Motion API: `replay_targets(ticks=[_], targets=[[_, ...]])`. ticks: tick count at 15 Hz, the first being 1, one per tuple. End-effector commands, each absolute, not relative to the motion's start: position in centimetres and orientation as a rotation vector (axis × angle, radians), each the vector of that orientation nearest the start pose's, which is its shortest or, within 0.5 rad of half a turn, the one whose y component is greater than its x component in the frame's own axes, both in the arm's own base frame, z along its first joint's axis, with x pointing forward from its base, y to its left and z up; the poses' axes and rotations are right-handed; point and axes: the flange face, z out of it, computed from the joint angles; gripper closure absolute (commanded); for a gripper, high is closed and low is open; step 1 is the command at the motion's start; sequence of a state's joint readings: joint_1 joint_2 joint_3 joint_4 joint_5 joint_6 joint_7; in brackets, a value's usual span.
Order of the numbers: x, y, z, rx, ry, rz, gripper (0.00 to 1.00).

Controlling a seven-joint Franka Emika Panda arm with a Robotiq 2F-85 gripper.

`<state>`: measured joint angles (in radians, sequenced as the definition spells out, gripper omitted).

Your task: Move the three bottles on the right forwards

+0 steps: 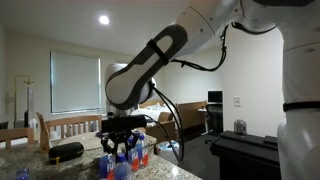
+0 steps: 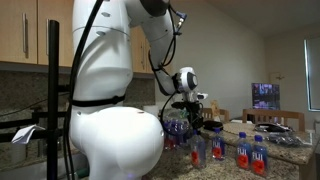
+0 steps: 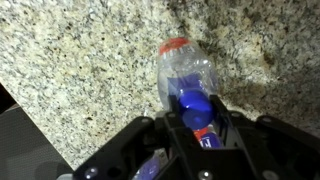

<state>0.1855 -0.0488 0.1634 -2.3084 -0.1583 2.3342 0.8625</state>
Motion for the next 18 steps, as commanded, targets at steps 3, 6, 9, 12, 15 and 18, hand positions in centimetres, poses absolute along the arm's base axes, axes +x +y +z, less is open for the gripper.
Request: replay_targets(ticks=[3, 6, 9, 12, 15, 18], targets=[[47.3, 16.6, 36.2, -3.124, 0.559, -0.197, 0.87], [47.2, 16.4, 35.9, -3.133, 0.487, -0.185, 0.87], [47.3, 16.0, 35.8, -3.13, 0.424, -0.166, 0.87], [47.5, 15.6, 35.7, -3.127, 0.408, -0.152, 0.87], [47.5, 15.2, 35.7, -3.145, 0.447, -0.167, 0.87], [47.6, 15.1, 35.6, -3.144, 0.453, -0.164, 0.87]])
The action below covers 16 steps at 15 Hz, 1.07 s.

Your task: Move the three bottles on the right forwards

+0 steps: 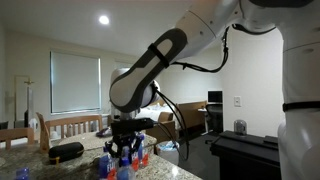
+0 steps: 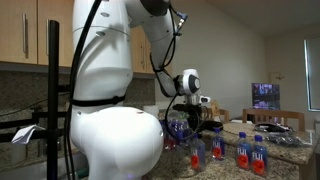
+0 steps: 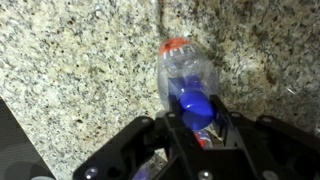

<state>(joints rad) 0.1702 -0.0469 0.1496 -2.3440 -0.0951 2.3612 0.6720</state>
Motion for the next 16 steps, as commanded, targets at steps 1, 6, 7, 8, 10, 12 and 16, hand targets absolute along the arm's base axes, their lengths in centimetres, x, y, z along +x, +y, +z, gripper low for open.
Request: replay_targets(ticks=[1, 6, 7, 8, 10, 12, 16], targets=[[47.62, 15.03, 35.56, -3.144, 0.453, -0.162, 0.87], [47.85, 14.97, 35.32, -3.142, 0.439, -0.165, 0.87], [47.78, 14.89, 35.36, -3.141, 0.433, -0.162, 0.87], [47.78, 14.89, 35.31, -3.142, 0.432, -0.161, 0.87], [47.84, 14.95, 35.18, -3.144, 0.422, -0.155, 0.87], [47.88, 14.97, 35.1, -3.145, 0.415, -0.153, 0.87], [47.95, 15.01, 34.9, -3.15, 0.408, -0.147, 0.87]])
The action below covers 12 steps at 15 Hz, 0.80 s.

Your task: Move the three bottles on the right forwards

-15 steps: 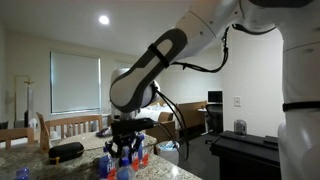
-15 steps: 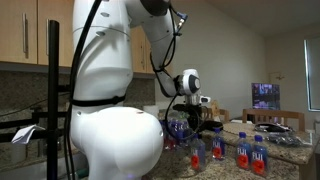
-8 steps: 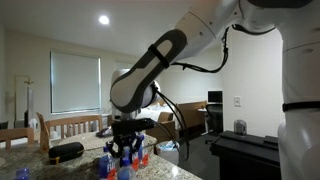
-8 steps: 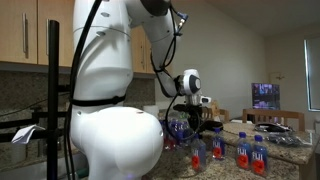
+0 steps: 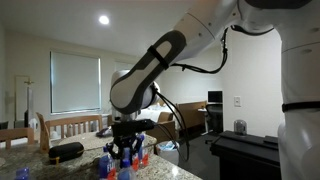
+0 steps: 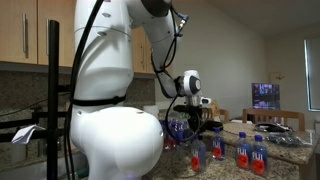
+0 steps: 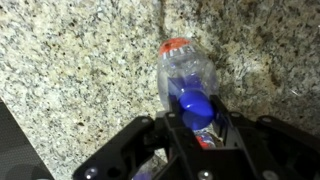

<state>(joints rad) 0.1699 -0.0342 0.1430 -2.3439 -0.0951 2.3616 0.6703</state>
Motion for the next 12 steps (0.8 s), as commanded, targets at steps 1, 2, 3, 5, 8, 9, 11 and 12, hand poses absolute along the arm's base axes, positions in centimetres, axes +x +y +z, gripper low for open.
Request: replay_targets(ticks=[1, 2, 3, 5, 8, 9, 11, 12], targets=[[47.95, 14.97, 34.9, -3.15, 0.408, -0.146, 0.87], [47.94, 14.95, 34.9, -3.15, 0.409, -0.143, 0.87], [47.92, 14.95, 34.92, -3.151, 0.408, -0.144, 0.87], [47.97, 14.98, 34.89, -3.15, 0.41, -0.147, 0.45], [47.97, 14.98, 34.78, -3.152, 0.411, -0.14, 0.28], [47.95, 14.94, 34.75, -3.152, 0.413, -0.132, 0.23], [47.91, 14.91, 34.7, -3.152, 0.414, -0.129, 0.1], [47.91, 14.89, 34.71, -3.15, 0.414, -0.128, 0.04]])
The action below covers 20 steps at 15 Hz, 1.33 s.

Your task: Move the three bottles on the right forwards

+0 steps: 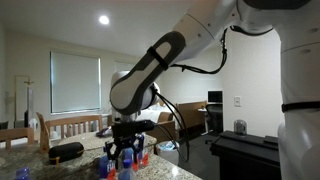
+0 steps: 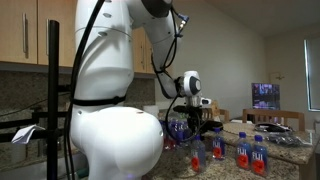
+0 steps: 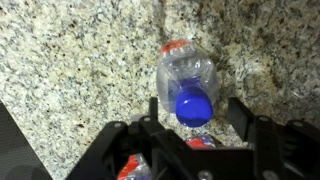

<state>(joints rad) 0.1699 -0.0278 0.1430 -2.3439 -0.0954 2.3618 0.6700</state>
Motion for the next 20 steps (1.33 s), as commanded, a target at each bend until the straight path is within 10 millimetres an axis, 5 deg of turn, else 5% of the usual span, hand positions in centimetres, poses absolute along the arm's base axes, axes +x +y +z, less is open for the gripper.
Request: replay_targets(ticks=[1, 4, 7, 11, 14, 17, 20], targets=[[48.0, 14.9, 34.7, -3.147, 0.414, -0.13, 0.01], [48.4, 14.4, 35.9, -3.145, 0.413, -0.166, 0.0], [50.5, 12.5, 39.5, -3.145, 0.436, -0.186, 0.0], [54.8, 7.6, 46.1, -3.175, 0.531, -0.293, 0.0], [58.3, 3.8, 48.7, -3.187, 0.517, -0.327, 0.0], [61.4, 0.5, 49.1, -3.16, 0.517, -0.321, 0.0], [63.5, -0.6, 47.5, -3.142, 0.435, -0.248, 0.0]])
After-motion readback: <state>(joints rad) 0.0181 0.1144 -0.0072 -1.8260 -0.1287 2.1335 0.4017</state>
